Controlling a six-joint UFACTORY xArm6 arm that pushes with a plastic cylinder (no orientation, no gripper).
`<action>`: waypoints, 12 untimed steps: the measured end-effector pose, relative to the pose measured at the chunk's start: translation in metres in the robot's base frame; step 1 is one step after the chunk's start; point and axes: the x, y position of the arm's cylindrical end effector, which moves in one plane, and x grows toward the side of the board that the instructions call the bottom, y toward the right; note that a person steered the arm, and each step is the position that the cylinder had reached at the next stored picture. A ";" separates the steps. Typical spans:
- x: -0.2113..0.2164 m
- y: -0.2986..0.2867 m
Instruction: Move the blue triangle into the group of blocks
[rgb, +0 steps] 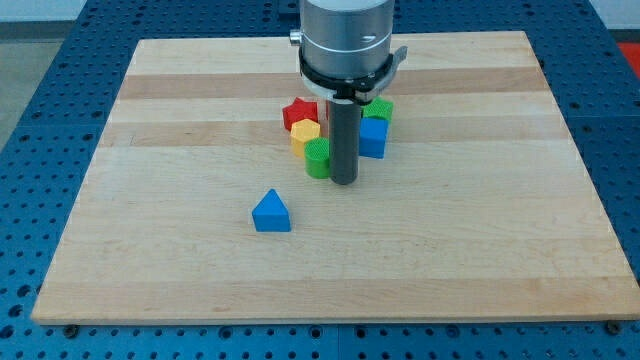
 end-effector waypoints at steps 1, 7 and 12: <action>0.017 0.000; -0.005 -0.021; 0.026 -0.112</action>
